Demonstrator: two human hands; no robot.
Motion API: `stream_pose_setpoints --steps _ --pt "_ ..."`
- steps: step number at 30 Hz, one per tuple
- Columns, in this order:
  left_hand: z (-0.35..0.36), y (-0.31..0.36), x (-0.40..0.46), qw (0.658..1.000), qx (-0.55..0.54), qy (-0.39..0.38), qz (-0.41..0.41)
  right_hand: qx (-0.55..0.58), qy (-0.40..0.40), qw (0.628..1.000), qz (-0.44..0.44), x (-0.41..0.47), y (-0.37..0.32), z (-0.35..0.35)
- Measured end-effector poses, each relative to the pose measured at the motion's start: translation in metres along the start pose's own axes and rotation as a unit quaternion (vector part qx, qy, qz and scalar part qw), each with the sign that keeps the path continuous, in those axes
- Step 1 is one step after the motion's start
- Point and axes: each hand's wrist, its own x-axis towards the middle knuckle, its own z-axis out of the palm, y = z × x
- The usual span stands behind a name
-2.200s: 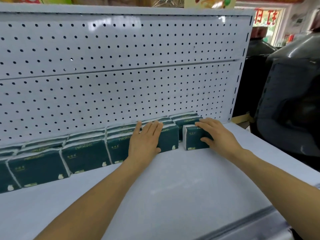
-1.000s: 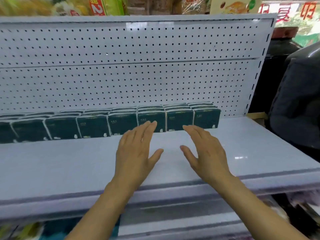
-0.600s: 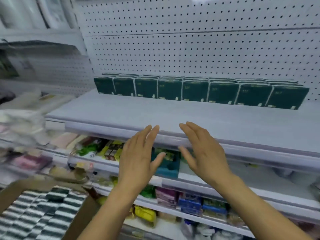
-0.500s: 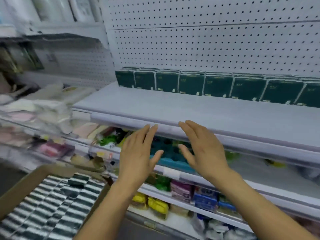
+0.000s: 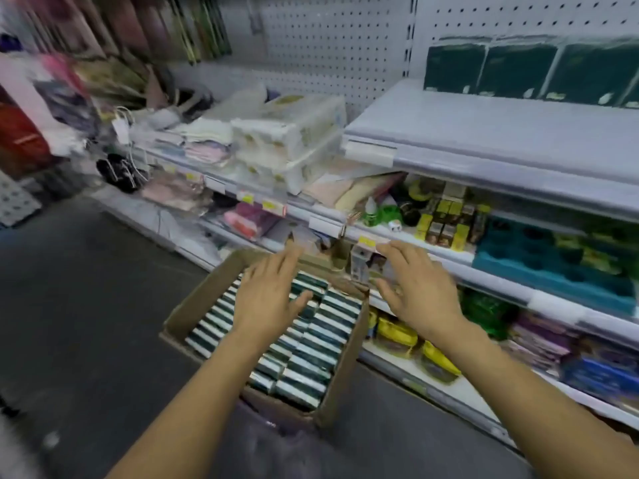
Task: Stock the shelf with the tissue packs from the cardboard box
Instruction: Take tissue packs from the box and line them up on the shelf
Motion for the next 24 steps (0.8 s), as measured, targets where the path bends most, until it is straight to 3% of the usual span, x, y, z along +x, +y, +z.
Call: stream_pose_setpoints --steps 6,14,20,24 --pt "0.039 -0.095 -0.021 0.994 -0.036 -0.079 -0.070 0.043 -0.104 0.994 0.001 0.024 -0.057 0.076" --pt "0.122 -0.168 -0.027 0.965 -0.090 -0.205 -0.135 0.045 -0.245 0.969 -0.002 0.068 -0.079 0.182" --pt "0.189 -0.196 -0.026 0.929 -0.128 -0.308 -0.160 0.020 -0.320 0.947 0.003 0.093 -0.080 0.264" --pt "0.227 -0.217 -0.029 0.874 -0.215 -0.415 -0.131 -0.025 -0.343 0.939 -0.007 0.104 -0.075 0.306"
